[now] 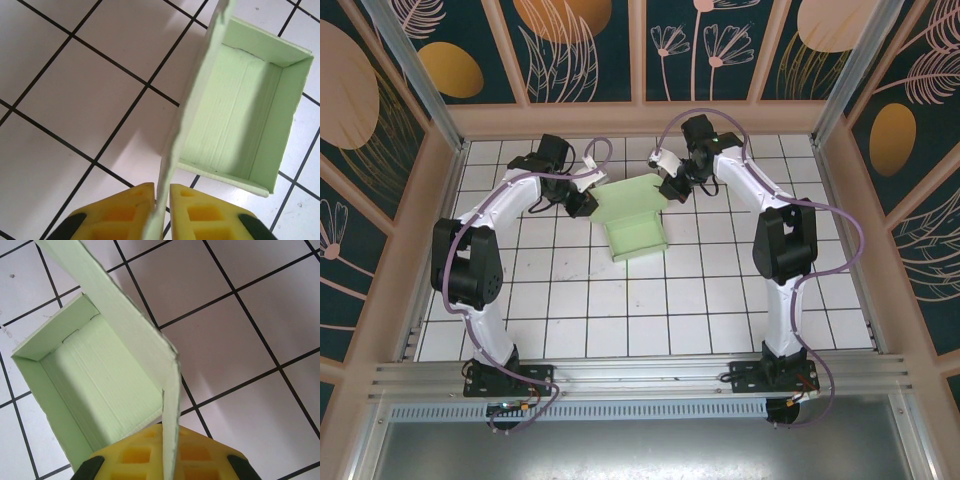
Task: Fold the paper box
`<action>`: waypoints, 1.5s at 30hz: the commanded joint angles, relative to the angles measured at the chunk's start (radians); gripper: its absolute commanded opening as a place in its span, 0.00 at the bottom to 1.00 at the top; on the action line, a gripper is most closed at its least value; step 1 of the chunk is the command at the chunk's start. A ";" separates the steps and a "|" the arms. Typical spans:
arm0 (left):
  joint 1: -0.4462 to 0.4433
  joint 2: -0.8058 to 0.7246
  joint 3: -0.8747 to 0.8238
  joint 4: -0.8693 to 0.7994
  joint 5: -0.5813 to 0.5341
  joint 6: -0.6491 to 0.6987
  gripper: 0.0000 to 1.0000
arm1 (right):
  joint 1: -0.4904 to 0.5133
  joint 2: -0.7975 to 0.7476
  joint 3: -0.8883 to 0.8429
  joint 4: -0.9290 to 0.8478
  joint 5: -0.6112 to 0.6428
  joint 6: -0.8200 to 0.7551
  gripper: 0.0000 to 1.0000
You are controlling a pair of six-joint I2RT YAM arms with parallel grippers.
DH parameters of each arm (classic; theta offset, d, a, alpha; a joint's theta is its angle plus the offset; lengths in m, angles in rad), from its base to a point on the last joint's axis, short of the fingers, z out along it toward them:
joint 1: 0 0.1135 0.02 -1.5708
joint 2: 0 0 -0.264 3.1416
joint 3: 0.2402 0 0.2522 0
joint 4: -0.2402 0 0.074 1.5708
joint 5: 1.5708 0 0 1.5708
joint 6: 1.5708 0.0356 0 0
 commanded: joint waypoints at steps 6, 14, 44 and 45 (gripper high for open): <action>0.007 0.018 0.034 -0.037 0.035 0.015 0.00 | 0.007 -0.012 0.033 -0.011 0.016 0.025 0.00; 0.006 0.005 0.052 0.066 -0.010 -0.170 0.00 | 0.035 -0.051 -0.006 0.104 0.099 0.217 0.00; -0.017 -0.032 -0.011 0.451 -0.094 -0.719 0.00 | 0.180 -0.194 -0.344 0.575 0.520 1.060 0.00; -0.021 -0.024 -0.011 0.455 -0.098 -0.725 0.00 | 0.181 -0.192 -0.351 0.588 0.521 1.077 0.00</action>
